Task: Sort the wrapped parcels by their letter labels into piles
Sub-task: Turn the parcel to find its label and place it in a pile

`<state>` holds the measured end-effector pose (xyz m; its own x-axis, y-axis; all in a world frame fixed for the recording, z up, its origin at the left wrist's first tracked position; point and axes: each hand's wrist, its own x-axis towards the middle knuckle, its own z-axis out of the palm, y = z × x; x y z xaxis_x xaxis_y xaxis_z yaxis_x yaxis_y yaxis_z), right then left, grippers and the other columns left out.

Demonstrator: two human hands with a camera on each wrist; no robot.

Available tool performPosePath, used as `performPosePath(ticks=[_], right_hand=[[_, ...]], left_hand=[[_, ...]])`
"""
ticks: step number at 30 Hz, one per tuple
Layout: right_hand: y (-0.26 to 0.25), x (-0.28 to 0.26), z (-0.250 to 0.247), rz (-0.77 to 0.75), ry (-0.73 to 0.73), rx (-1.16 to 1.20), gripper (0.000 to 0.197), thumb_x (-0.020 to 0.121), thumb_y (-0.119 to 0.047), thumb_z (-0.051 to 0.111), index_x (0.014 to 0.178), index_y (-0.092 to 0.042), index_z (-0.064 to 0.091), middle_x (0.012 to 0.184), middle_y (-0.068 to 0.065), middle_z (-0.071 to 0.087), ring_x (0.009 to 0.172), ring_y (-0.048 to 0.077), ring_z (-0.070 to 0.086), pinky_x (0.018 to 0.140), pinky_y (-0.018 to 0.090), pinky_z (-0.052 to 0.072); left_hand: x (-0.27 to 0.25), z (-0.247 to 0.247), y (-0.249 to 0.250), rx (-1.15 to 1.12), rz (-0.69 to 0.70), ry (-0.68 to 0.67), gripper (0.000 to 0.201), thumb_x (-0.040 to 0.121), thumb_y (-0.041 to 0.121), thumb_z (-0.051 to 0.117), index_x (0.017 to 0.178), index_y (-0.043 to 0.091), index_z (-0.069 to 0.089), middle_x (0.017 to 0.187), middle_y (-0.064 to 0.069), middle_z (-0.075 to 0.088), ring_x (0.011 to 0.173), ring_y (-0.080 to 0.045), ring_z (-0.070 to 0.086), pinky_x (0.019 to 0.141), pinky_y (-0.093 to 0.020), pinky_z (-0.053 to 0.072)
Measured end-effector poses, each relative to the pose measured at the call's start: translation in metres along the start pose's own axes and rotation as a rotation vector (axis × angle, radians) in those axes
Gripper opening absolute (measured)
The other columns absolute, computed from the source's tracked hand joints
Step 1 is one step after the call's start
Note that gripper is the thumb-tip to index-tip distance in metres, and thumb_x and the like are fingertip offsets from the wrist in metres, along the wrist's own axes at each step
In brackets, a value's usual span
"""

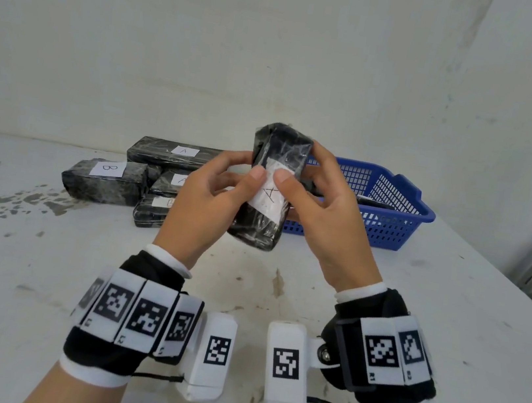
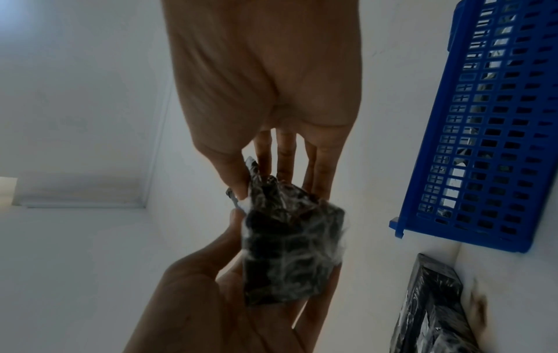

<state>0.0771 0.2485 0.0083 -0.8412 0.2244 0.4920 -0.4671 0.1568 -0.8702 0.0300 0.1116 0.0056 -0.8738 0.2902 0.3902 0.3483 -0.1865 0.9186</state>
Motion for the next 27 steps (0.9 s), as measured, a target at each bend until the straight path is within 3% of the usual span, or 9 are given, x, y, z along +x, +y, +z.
performPosePath(ticks=[4,8,12,15,17,19,23,27], right_hand=[[-0.002,0.0,-0.004,-0.011,-0.011,-0.007,0.045,0.097,-0.02,0.064,0.138,-0.033,0.051,0.112,0.01,0.071,0.088,0.022,0.072,0.074,0.039,0.062],[-0.002,0.001,-0.008,-0.028,0.06,0.02,0.031,0.096,-0.012,0.064,0.123,-0.027,0.057,0.101,0.008,0.074,0.075,0.013,0.068,0.061,0.025,0.055],[-0.001,0.003,-0.012,-0.025,0.185,0.12,0.024,0.095,-0.01,0.065,0.11,-0.022,0.053,0.105,0.011,0.072,0.083,0.019,0.073,0.067,0.031,0.06],[0.0,0.003,-0.013,-0.003,0.211,0.162,0.021,0.092,-0.006,0.067,0.105,-0.014,0.053,0.106,0.002,0.067,0.084,0.011,0.074,0.071,0.027,0.06],[-0.001,0.003,-0.012,-0.016,0.181,0.154,0.027,0.092,-0.002,0.066,0.112,-0.015,0.054,0.109,0.003,0.067,0.085,0.011,0.074,0.072,0.027,0.06],[-0.002,0.002,-0.01,-0.034,0.134,0.116,0.035,0.094,-0.001,0.063,0.122,-0.022,0.057,0.113,0.006,0.066,0.089,0.013,0.074,0.072,0.027,0.06],[-0.003,0.002,-0.011,-0.017,0.099,0.097,0.029,0.096,-0.005,0.062,0.124,-0.013,0.066,0.106,-0.004,0.07,0.095,0.016,0.074,0.079,0.027,0.061],[-0.003,0.001,-0.015,-0.011,0.047,-0.01,0.04,0.091,-0.009,0.069,0.128,-0.023,0.062,0.118,0.0,0.069,0.099,0.029,0.071,0.092,0.03,0.058]], left_hand=[[-0.001,0.0,0.0,0.038,0.029,-0.015,0.025,0.096,0.022,0.056,0.118,0.022,0.066,0.103,-0.006,0.074,0.096,-0.016,0.07,0.087,-0.029,0.055],[-0.001,-0.003,0.001,0.106,0.014,-0.047,0.024,0.093,0.031,0.058,0.115,0.032,0.066,0.1,0.0,0.073,0.091,-0.015,0.069,0.082,-0.029,0.057],[0.001,-0.007,0.002,-0.016,-0.118,-0.049,0.038,0.088,0.025,0.066,0.124,0.02,0.056,0.105,-0.009,0.071,0.084,-0.025,0.074,0.07,-0.042,0.062],[0.004,-0.009,0.002,-0.174,-0.077,0.082,0.043,0.088,0.02,0.067,0.126,0.007,0.051,0.1,-0.012,0.072,0.08,-0.024,0.073,0.067,-0.038,0.061],[0.004,-0.009,0.003,-0.176,0.006,0.165,0.043,0.088,0.025,0.066,0.124,0.004,0.053,0.092,-0.008,0.073,0.078,-0.02,0.073,0.071,-0.039,0.061],[0.003,-0.008,0.004,-0.154,0.053,0.182,0.046,0.085,0.034,0.065,0.121,0.006,0.058,0.098,-0.008,0.073,0.083,-0.018,0.073,0.078,-0.043,0.06],[0.005,-0.01,0.004,-0.172,0.078,0.143,0.036,0.095,0.019,0.058,0.127,0.004,0.057,0.12,-0.015,0.065,0.102,-0.025,0.068,0.078,-0.036,0.058],[0.004,-0.012,0.005,-0.154,0.078,0.112,0.056,0.087,0.03,0.065,0.136,0.008,0.052,0.128,-0.013,0.062,0.109,-0.025,0.067,0.084,-0.039,0.058]])
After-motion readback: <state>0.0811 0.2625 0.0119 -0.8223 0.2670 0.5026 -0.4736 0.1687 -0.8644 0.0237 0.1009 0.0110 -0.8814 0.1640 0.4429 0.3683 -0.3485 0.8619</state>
